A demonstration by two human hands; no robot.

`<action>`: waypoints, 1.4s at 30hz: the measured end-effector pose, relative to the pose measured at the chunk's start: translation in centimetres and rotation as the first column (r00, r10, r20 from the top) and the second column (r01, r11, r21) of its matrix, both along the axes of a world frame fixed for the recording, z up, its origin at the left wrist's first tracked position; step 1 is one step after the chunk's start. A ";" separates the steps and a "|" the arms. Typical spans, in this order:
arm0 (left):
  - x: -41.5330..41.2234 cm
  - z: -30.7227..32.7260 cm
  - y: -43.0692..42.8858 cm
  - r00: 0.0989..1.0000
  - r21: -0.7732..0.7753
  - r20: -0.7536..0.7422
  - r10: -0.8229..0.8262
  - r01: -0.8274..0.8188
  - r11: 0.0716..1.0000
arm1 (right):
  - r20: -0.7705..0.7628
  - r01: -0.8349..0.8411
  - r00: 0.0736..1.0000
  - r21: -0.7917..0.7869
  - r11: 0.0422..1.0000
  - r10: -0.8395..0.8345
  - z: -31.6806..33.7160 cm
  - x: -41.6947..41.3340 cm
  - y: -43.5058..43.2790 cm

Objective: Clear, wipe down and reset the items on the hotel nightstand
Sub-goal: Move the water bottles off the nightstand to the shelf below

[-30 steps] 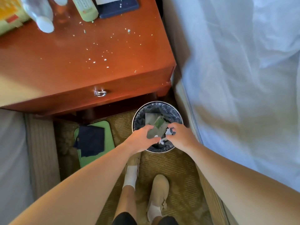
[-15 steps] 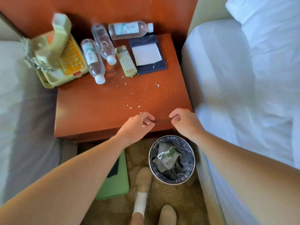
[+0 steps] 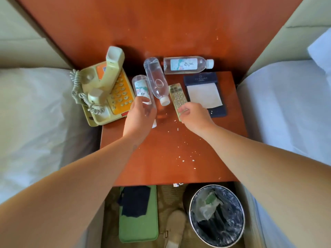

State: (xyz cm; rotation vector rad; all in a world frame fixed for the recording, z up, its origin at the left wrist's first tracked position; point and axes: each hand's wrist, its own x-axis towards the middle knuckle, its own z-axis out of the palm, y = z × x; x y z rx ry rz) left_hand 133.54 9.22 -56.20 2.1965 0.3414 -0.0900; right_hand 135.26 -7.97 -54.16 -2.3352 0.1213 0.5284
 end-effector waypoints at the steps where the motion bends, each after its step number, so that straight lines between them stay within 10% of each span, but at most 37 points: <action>1: 0.7 -0.3 0.7 0.999 0.011 -0.030 0.022 -0.021 1.000 | -0.007 -0.004 1.000 0.016 1.000 0.004 -0.1 0.7 1.1; 14: 1.9 -2.6 4.3 0.993 -0.030 -0.085 0.085 -0.088 0.996 | -0.200 -0.125 0.973 -0.019 0.992 0.119 -3.4 2.1 7.8; 26: -1.2 -0.1 1.9 0.994 0.058 -0.049 -0.096 0.099 0.993 | -0.263 0.293 0.943 0.374 0.880 -0.203 1.8 0.7 2.6; 35: -10.7 4.2 -2.4 0.968 0.288 -0.100 -0.230 0.250 0.924 | -0.204 0.071 0.979 0.357 0.931 0.004 7.4 -6.9 -5.8; 42: -20.9 5.3 -6.8 0.892 0.147 -0.290 -0.348 0.401 0.904 | -0.211 -0.038 0.970 0.365 0.930 0.123 9.4 -14.3 -9.8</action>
